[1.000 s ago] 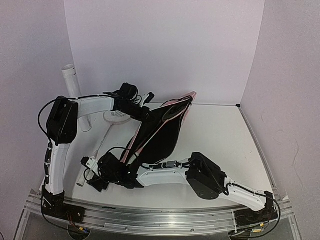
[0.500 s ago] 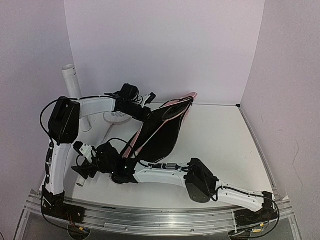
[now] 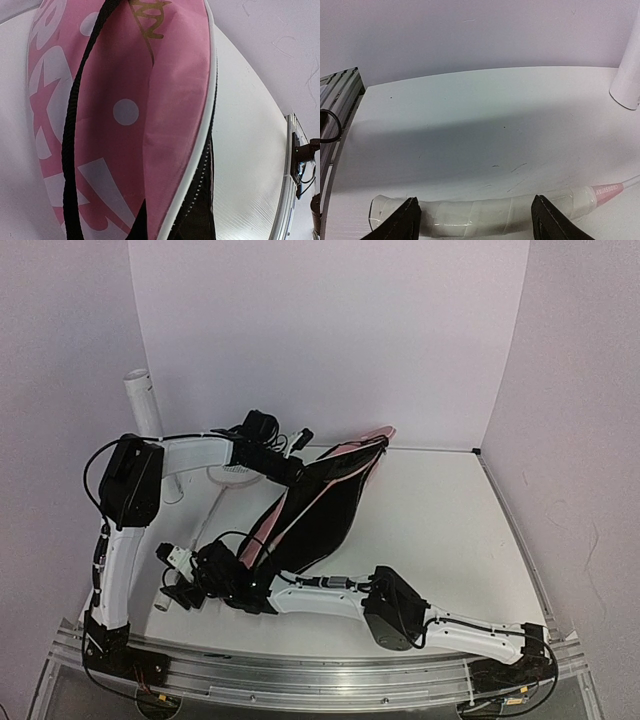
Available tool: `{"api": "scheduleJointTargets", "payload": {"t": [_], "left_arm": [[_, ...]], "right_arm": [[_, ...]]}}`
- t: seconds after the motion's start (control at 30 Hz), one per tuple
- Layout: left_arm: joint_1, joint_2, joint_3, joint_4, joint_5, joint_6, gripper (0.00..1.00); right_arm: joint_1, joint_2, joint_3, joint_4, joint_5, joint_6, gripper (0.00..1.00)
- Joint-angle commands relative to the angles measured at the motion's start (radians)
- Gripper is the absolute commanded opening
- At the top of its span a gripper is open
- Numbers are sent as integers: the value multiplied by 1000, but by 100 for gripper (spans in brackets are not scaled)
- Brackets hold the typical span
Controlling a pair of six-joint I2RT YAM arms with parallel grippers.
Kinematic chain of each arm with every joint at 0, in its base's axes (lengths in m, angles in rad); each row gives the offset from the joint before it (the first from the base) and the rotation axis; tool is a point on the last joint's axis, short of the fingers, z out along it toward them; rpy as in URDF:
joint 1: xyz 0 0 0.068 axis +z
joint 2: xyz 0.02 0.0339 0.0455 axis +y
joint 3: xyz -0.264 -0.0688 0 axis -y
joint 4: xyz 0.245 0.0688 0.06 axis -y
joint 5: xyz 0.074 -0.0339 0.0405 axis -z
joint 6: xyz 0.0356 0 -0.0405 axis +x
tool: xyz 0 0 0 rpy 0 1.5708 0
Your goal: Pack up the badminton gear
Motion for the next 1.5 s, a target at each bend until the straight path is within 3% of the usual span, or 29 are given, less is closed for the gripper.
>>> {"api": "scheduleJointTargets", "payload": {"t": [0.0,0.2,0.37,0.47,0.6,0.77,0.97,1.1,1.2,1.3,1.47], "left_arm": [[5,-11,9,35,-25,36,0],[5,-24,3,38,-20,41,0],[5,-25,1,38,-15,41,0],[5,-25,14,41,-23,43,0],[5,-25,37,43,-39,89,0],[5,-31,24,31,-70,107,0],[5,-34,12,61,-70,65,0],[5,-30,33,54,-75,55,0],[3,-33,32,52,-73,52,0],[-2,-31,31,44,-73,52,0],[-9,-31,29,37,-74,52,0]], "right_arm": [[16,-132,-127,-237,204,18,70],[46,-375,-467,-292,458,92,69],[54,-522,-657,-301,557,167,69],[58,-564,-670,-301,513,201,69],[66,-541,-565,-287,369,175,73],[86,-646,-640,-141,320,203,75],[86,-1041,-1031,-133,653,502,74],[67,-1275,-1309,-145,864,678,79],[-42,-1353,-1413,-236,795,841,93],[-199,-1325,-1429,-248,594,867,95],[-377,-1206,-1373,-249,413,842,94]]}}
